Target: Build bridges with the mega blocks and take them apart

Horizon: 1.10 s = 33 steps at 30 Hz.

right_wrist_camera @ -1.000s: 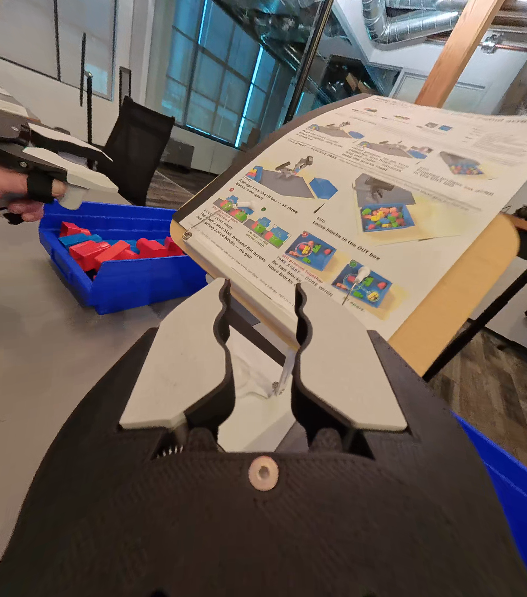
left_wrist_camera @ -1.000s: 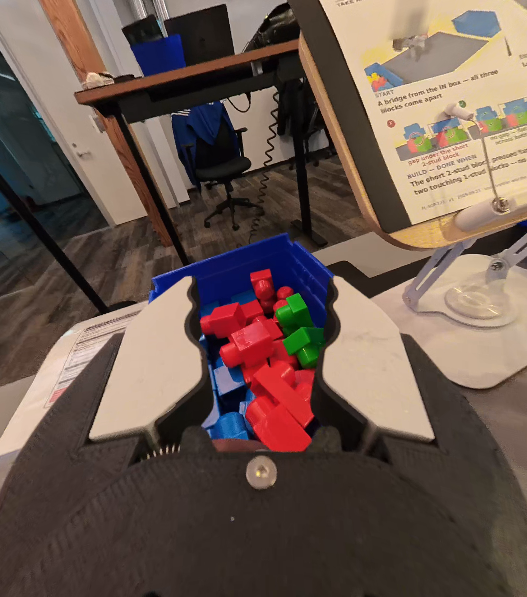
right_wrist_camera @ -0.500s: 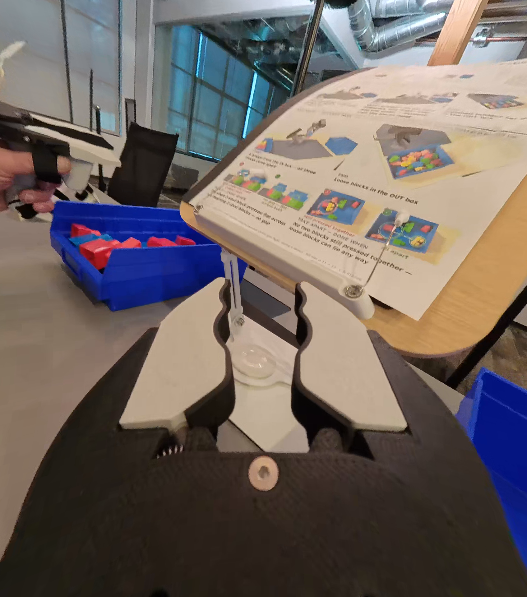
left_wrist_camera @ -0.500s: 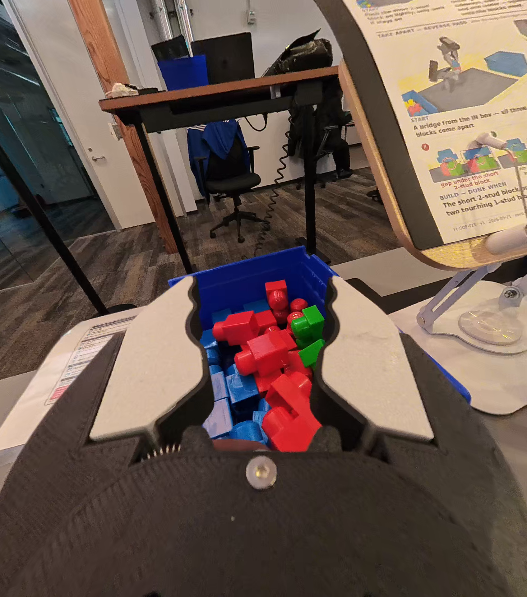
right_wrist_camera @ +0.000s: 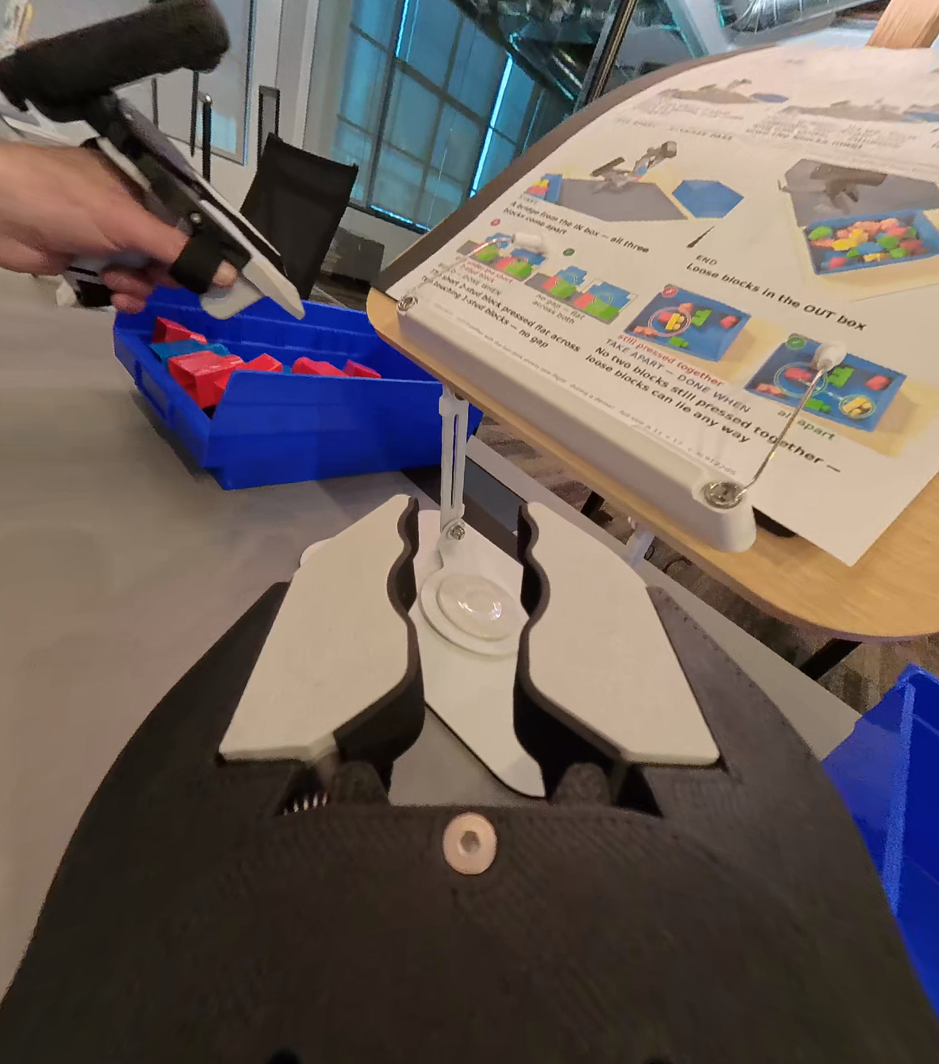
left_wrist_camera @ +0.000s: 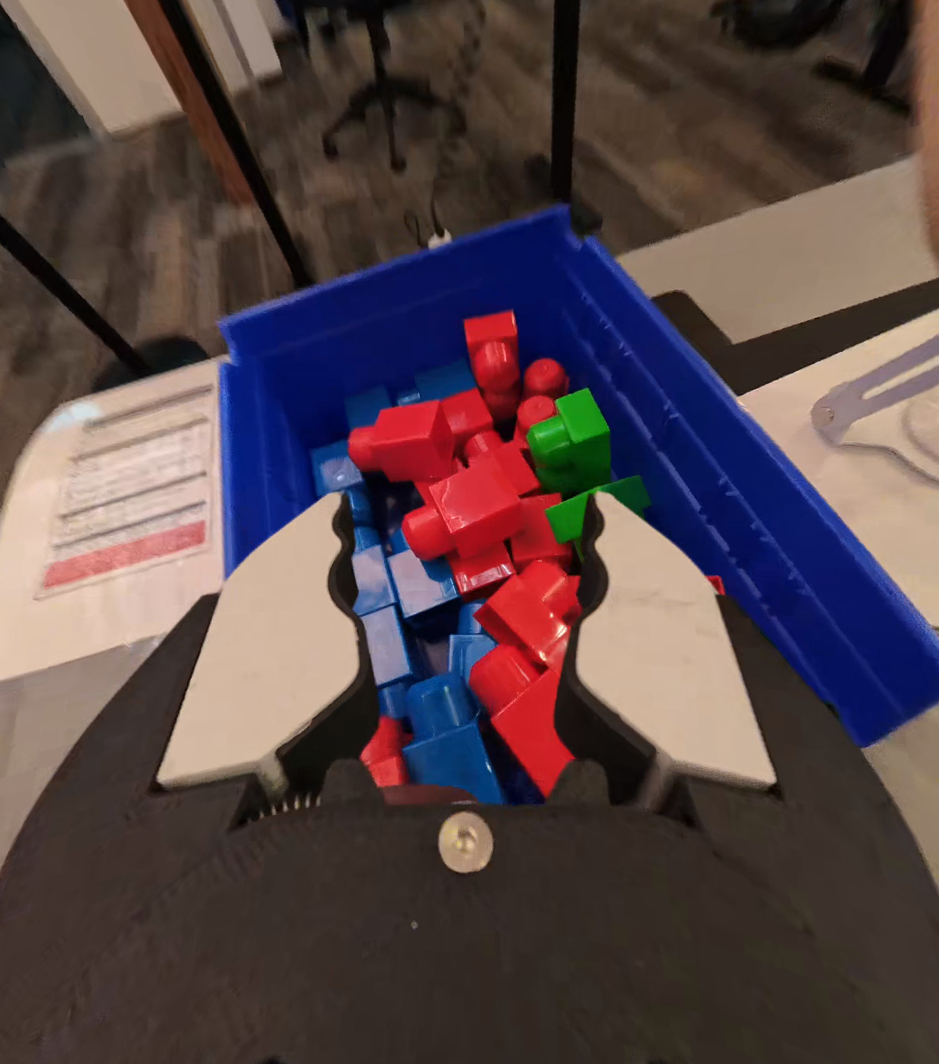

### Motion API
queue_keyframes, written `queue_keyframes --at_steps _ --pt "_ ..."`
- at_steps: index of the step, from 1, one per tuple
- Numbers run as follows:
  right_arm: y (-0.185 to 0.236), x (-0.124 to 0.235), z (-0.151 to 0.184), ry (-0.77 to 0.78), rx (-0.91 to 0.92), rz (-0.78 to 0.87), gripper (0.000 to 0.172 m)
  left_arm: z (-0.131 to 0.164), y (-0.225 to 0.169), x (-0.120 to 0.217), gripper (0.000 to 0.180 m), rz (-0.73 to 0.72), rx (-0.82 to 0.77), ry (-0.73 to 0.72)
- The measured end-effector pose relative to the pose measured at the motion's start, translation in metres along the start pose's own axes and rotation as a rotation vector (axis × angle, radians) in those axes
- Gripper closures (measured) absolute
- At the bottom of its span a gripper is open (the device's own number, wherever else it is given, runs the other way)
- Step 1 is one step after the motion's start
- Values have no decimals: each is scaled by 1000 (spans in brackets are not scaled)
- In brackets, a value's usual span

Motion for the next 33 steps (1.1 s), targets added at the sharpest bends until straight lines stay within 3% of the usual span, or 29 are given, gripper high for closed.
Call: queue_keyframes --at_steps 9,16,18,24,25,29,33 --pt "0 -1 6 28 21 -2 140 13 -1 -62 93 -58 13 328" --pt "-4 2 5 26 14 12 141 33 4 -84 94 -77 64 485" --pt "-5 2 5 26 14 11 141 36 4 -86 113 -51 73 498" --pt "-6 3 7 35 19 10 142 32 9 -86 117 -62 50 470" --pt "-6 3 7 37 19 10 142 28 8 -83 139 -37 55 428" --pt "-9 4 9 37 15 11 142 12 8 -70 140 3 61 354" --pt "-14 5 10 44 11 27 142 13 12 -66 140 14 -23 370"
Point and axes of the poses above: each gripper's, where its closed fingertips meet, x back along the fingers, z out of its underside, y = z × x across the jaws, the point moved 7 cm from there along x, back along the fingers, and after that the axes turned 10 degrees about -y, right-handed, at the moved point
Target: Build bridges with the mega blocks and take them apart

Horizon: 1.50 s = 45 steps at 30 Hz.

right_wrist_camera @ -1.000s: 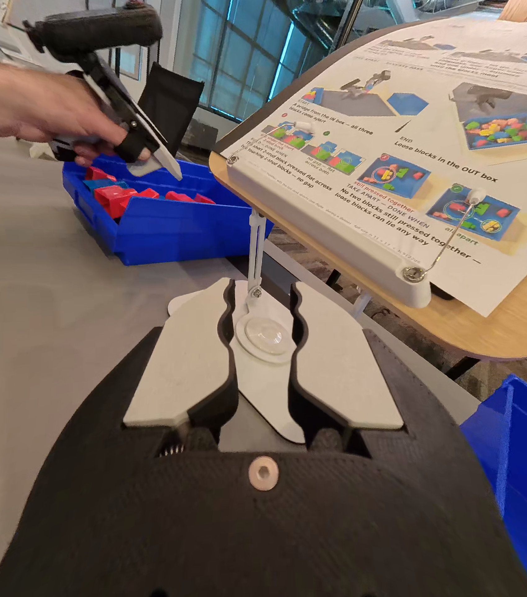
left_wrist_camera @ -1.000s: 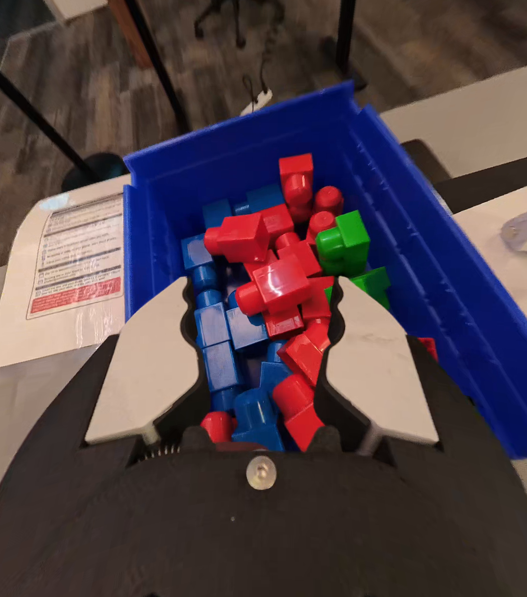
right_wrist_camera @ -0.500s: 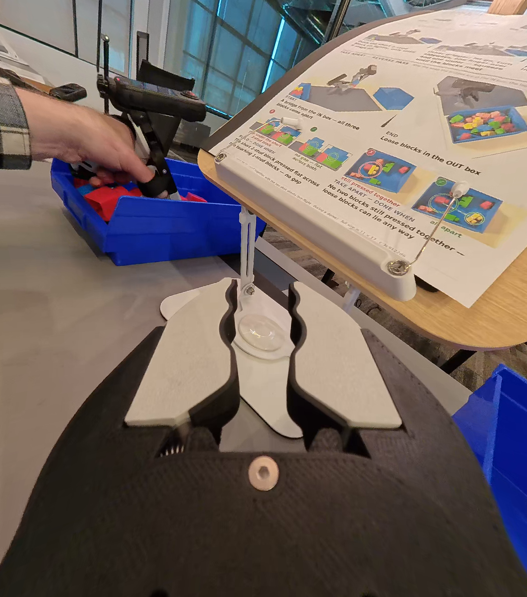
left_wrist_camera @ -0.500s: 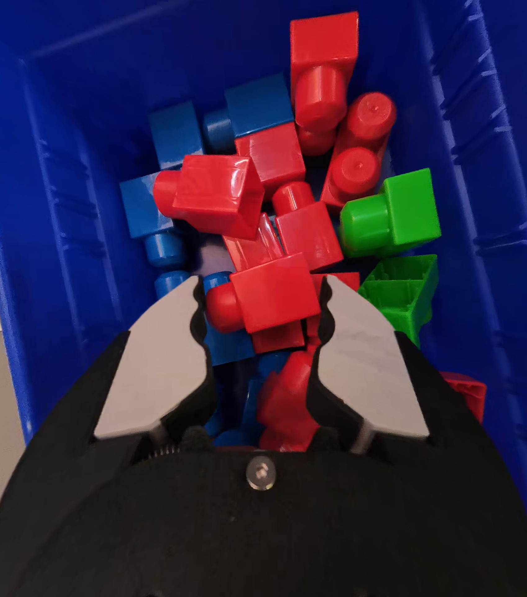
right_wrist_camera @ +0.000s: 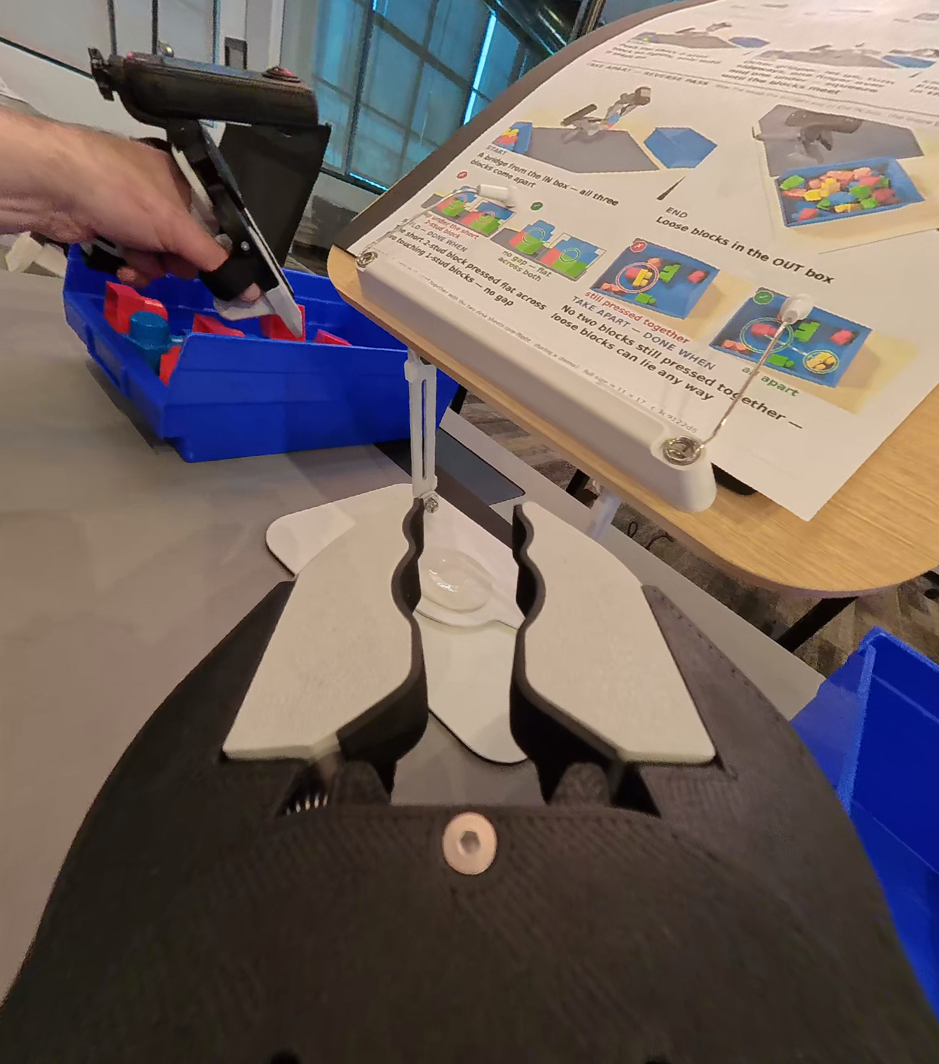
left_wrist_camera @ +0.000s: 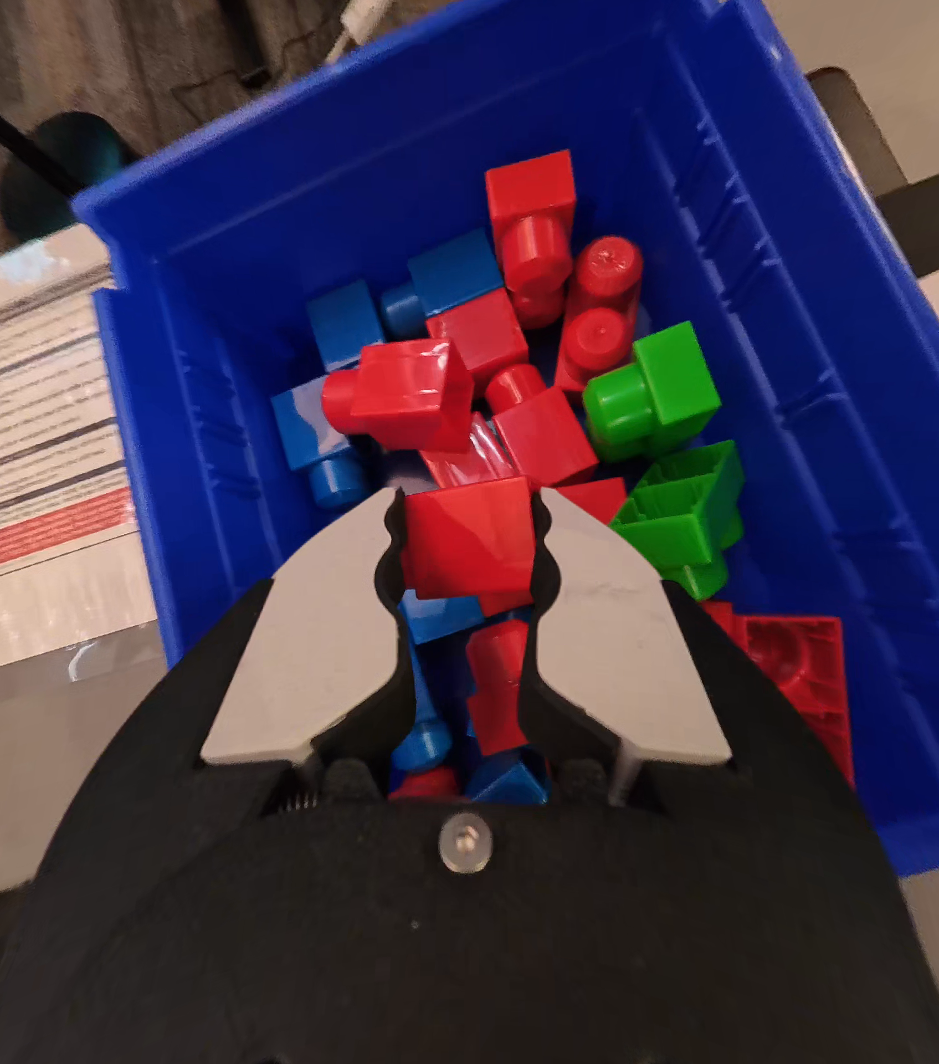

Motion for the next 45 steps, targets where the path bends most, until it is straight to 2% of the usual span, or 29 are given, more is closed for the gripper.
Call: queue_keyframes --at_steps 3,6,8,10,13,16,17,21,24,28,31,33,35,38,42,45 --pt "-2 1 1 2 -8 4 142 3 1 2 140 62 14 -23" --pt "-1 0 1 3 -7 1 142 0 -1 12 140 136 -32 -112" --pt "-1 0 2 5 -10 -5 142 -3 -9 23 140 210 -117 -193" --pt "0 -1 3 10 -8 -11 142 -4 -12 34 140 215 -185 -229" --pt "-1 -1 4 14 -12 -13 142 -9 -32 63 141 312 -280 -303" --pt "-2 -1 7 20 -26 -16 142 -8 -81 105 141 549 -436 -403" --pt "-1 -1 7 23 -30 -19 143 -3 -103 119 141 652 -513 -427" --pt "-1 -1 9 30 -27 -23 142 33 -181 142 141 838 -746 -377" --pt "0 -1 10 34 -27 -26 142 73 -229 137 141 979 -860 -279" --pt "0 -2 11 38 -25 -31 142 107 -254 122 141 1048 -916 -199" --pt "0 -2 11 38 -27 -33 142 114 -258 118 140 1099 -868 -175" --pt "0 -2 11 39 -28 -33 142 116 -259 116 115 1099 -843 -157" --pt "0 -2 11 39 -31 -34 142 115 -257 117 100 1093 -829 -146" --pt "-1 -1 11 37 -33 -30 142 95 -237 130 91 1048 -768 -215" --pt "0 -2 12 39 -34 -34 142 28 -151 124 93 738 -608 -359" --pt "1 -2 14 46 -31 -41 142 -18 -75 89 96 510 -406 -363"
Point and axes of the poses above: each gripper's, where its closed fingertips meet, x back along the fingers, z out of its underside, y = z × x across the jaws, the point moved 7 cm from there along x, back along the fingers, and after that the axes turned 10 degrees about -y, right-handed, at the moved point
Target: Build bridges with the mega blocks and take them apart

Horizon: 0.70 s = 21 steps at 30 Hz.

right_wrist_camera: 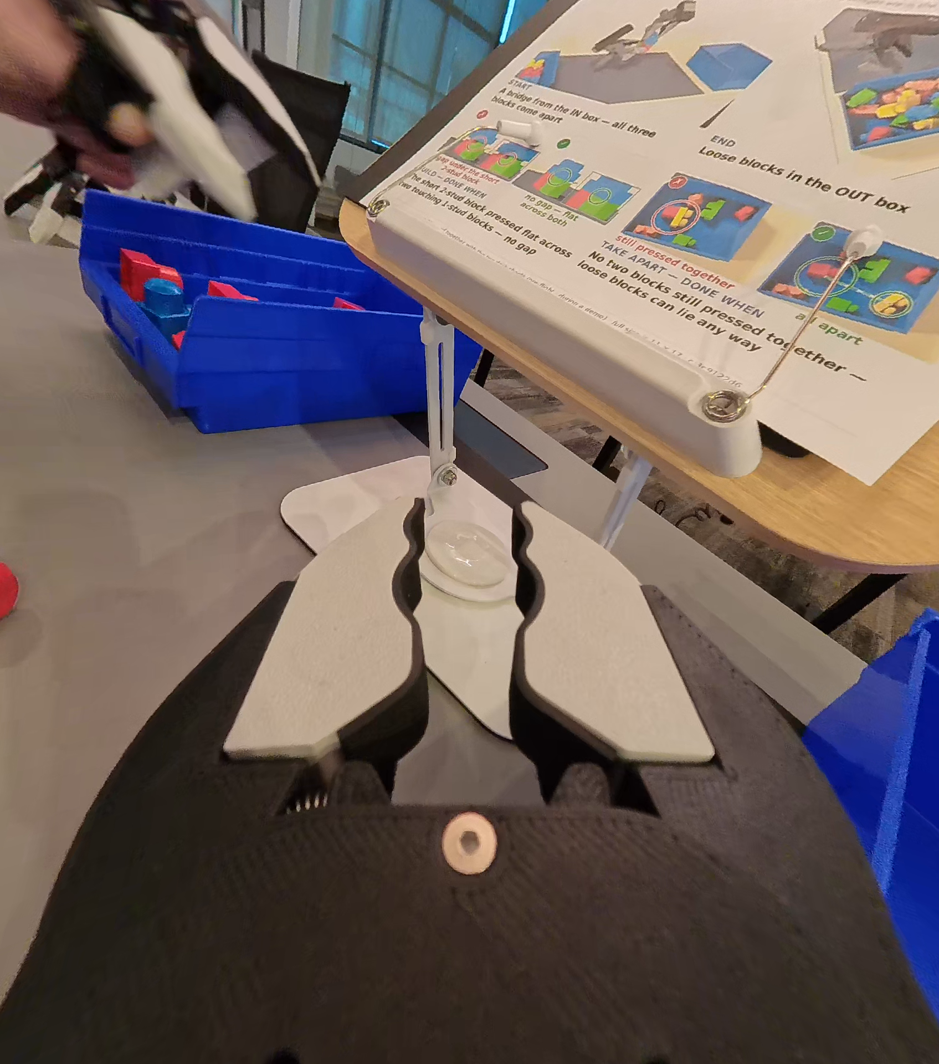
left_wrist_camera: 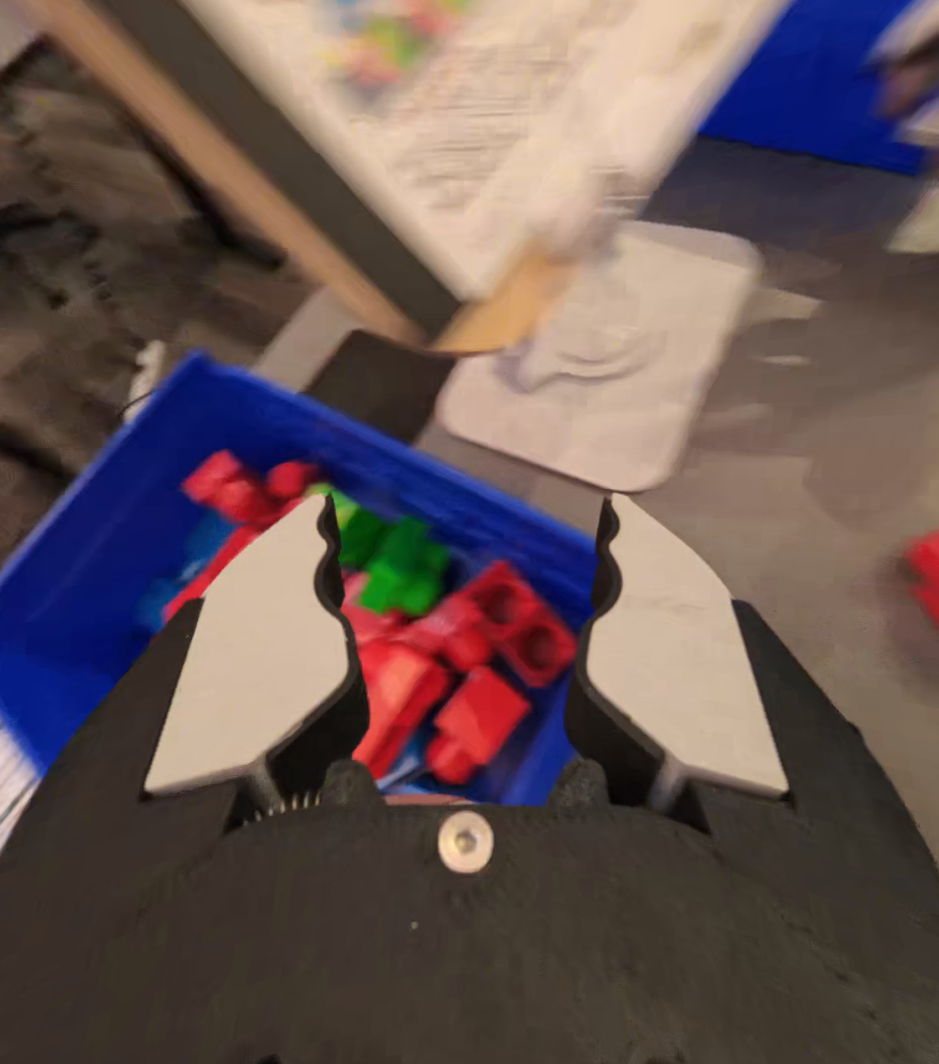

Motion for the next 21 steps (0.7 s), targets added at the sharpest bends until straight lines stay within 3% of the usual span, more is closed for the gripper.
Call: queue_keyframes --at_steps 3,5,8,13,15,19,21 --pt "0 1 0 1 2 1 143 23 81 -12 100 -169 166 130" --pt "-1 1 0 0 0 1 143 40 113 -26 101 -218 234 230" --pt "0 0 1 2 -1 -7 143 67 139 -45 96 -289 283 451" --pt "1 0 1 5 -4 -17 142 92 152 -67 102 -308 310 638" --pt "1 -1 2 5 -5 -19 142 93 153 -71 124 -294 341 646" --pt "1 -1 2 6 -6 -22 142 94 156 -72 137 -304 308 647" --pt "1 -1 2 7 -6 -24 142 78 154 -68 170 -291 294 539"
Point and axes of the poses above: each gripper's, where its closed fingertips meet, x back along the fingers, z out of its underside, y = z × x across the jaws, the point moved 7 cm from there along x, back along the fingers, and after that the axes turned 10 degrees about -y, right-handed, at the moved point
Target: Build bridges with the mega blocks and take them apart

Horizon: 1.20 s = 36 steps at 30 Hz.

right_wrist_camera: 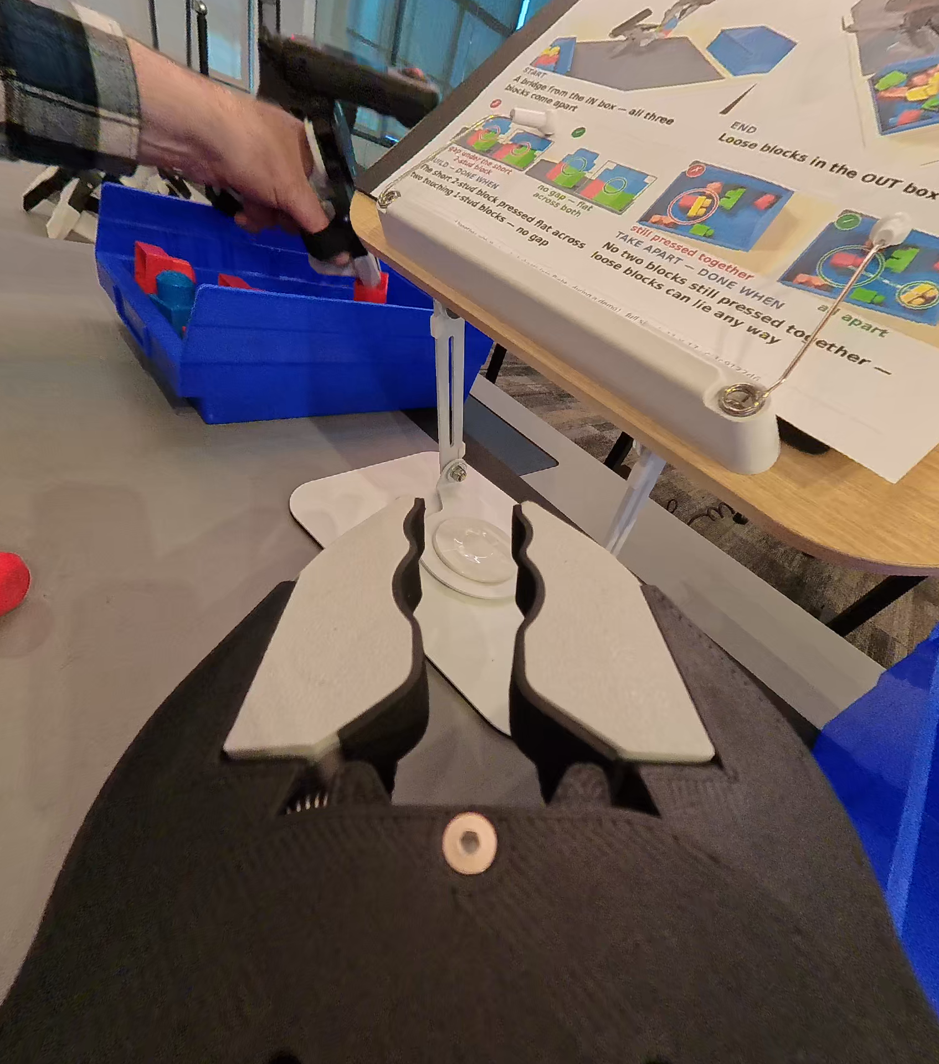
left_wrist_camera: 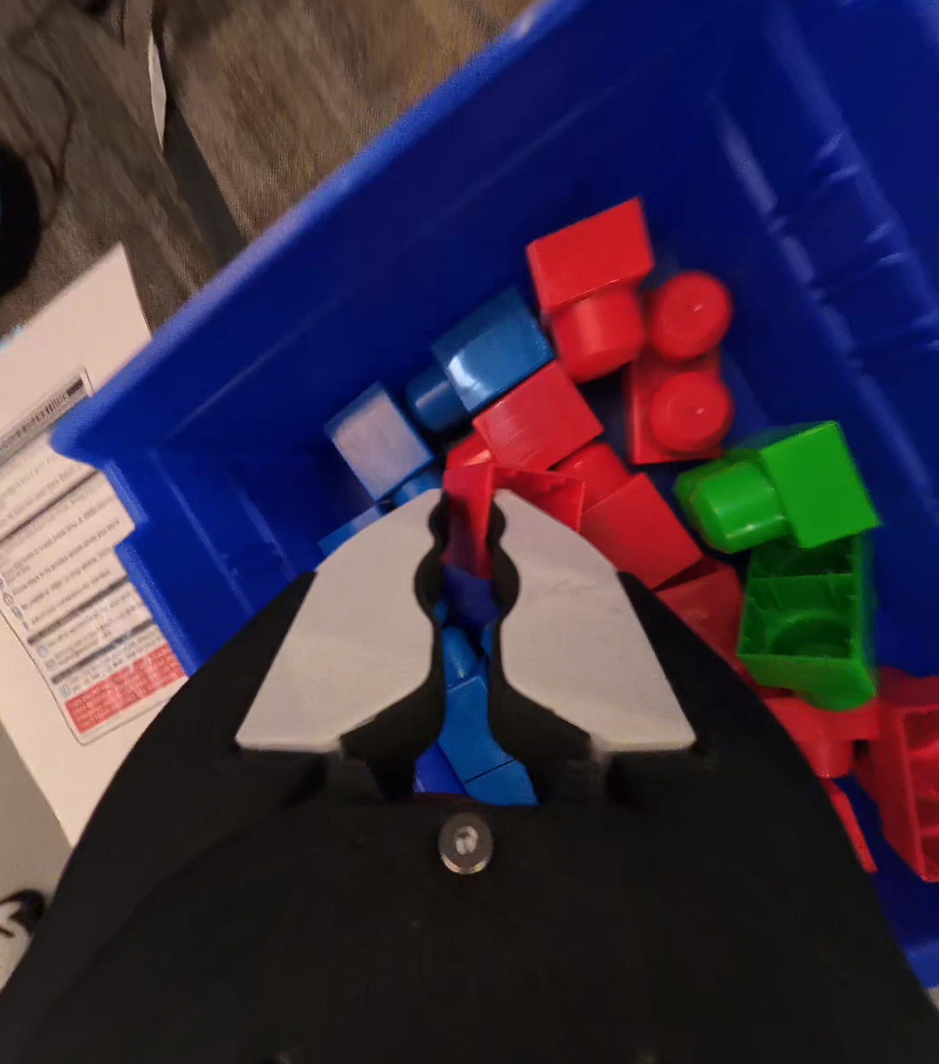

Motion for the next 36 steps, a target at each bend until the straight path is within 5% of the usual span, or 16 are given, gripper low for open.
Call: queue_keyframes --at_steps 5,12,18,24,27,31,36 --pt "1 -1 1 3 -4 -4 142 -1 -11 23 180 64 -54 -71" --pt "1 0 1 2 3 -2 143 11 -11 27 180 -5 -128 -63" --pt "1 0 0 0 -1 -8 143 -6 -31 58 180 -42 -263 -180" --pt "0 0 0 -3 -4 -8 143 -10 -114 146 179 143 -432 -462" --pt "1 0 0 0 0 -11 143 14 -185 175 180 231 -677 -557" --pt "2 0 0 1 8 -10 143 65 -266 178 180 284 -1053 -621" --pt "2 1 1 3 10 -11 144 102 -296 150 180 389 -1156 -615"
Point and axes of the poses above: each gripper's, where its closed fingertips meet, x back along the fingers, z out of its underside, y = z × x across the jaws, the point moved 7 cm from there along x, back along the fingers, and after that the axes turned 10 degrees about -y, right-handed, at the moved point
